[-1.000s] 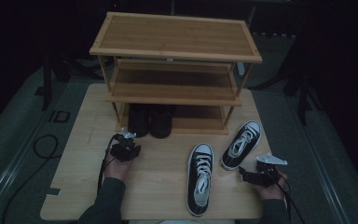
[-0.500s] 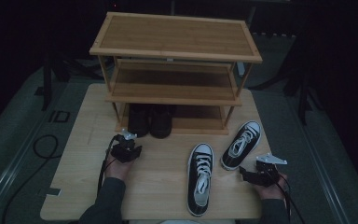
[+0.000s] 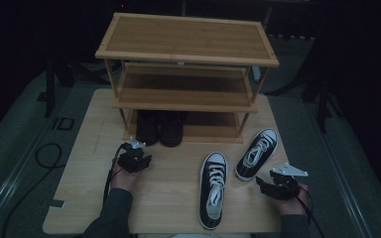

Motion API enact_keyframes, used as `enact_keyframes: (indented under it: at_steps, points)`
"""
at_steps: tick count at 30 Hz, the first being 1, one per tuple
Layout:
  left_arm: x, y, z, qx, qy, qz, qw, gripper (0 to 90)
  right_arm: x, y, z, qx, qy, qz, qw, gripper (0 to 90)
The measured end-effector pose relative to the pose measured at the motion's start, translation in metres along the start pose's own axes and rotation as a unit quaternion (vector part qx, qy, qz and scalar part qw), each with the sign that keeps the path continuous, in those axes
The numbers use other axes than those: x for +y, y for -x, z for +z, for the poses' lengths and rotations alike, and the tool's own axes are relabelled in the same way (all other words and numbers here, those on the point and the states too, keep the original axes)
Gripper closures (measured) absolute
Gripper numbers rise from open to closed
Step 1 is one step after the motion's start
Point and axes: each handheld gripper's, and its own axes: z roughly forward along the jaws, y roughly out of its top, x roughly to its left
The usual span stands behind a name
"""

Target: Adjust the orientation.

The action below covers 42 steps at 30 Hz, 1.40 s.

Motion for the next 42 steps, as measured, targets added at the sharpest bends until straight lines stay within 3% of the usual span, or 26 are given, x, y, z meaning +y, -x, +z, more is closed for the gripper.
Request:
enact_keyframes:
  at_steps: [5,11,12,23,29,42]
  points:
    - [0.0,0.0,0.0,0.0,0.0,0.001,1.0,63.0,0.004,-0.007,-0.011,0.016,-0.002,-0.021,0.9997,38.3]
    - [0.0,0.001,0.0,0.001,0.001,0.002,1.0,62.8,0.011,-0.013,-0.022,0.036,0.011,-0.034,0.9987,45.6]
    - [0.0,0.001,0.0,0.001,0.001,0.003,1.0,62.5,0.014,-0.016,-0.025,0.047,0.01,-0.039,0.9981,48.6]
    - [0.0,0.001,0.0,0.0,0.001,0.005,1.0,61.9,0.025,-0.036,-0.029,0.08,0.0,-0.055,0.9953,57.9]
    - [-0.001,0.001,0.0,0.0,0.002,0.005,1.0,61.8,0.029,-0.044,-0.03,0.096,-0.003,-0.058,0.9936,59.0]
    - [-0.001,0.001,0.0,-0.001,0.002,0.006,1.0,61.7,0.043,-0.079,-0.033,0.135,-0.003,-0.09,0.9867,55.9]
